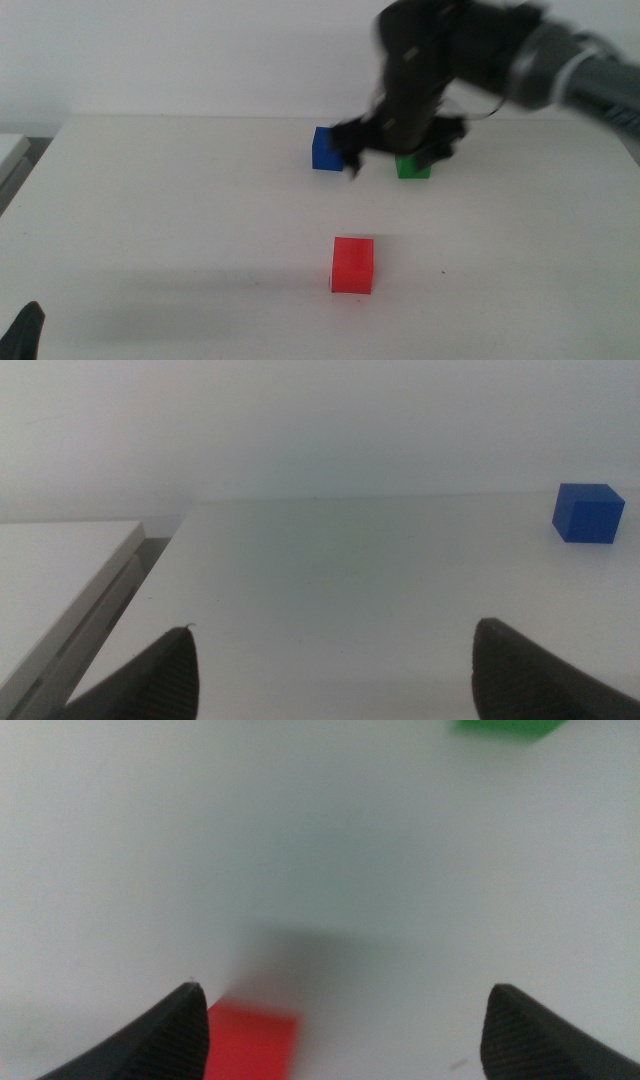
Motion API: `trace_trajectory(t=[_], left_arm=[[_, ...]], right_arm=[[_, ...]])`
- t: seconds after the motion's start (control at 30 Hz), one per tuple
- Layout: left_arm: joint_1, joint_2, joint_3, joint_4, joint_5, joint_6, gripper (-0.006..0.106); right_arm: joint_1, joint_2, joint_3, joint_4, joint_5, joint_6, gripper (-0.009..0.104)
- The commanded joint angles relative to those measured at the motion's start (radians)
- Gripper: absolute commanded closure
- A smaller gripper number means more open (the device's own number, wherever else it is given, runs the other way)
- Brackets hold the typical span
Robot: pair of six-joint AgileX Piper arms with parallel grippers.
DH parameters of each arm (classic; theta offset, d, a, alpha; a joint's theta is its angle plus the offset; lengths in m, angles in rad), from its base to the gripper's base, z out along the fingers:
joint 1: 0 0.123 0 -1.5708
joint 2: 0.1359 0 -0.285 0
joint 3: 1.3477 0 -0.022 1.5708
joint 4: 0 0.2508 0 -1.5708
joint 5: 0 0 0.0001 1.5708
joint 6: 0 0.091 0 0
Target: Stack red cubes first, then green, then blue cubes in a specific spot.
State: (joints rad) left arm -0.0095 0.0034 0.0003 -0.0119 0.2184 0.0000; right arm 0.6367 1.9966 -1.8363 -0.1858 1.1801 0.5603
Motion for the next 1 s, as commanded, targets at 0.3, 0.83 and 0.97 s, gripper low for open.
trace_trajectory(t=[0.3,0.83,0.97], left_arm=[[-0.001,-0.003,0.000,-0.004,-0.014,0.000,0.007],[-0.001,-0.003,0.000,-0.004,-0.014,0.000,0.007],[-0.001,-0.003,0.000,-0.004,-0.014,0.000,0.007]], right_arm=[[-0.301,0.090,-0.013,0.046,-0.220,-0.188,0.004],[-0.282,0.288,-0.241,0.033,-0.207,-0.194,0.004],[-0.278,0.322,-0.252,0.018,-0.225,-0.194,0.004]])
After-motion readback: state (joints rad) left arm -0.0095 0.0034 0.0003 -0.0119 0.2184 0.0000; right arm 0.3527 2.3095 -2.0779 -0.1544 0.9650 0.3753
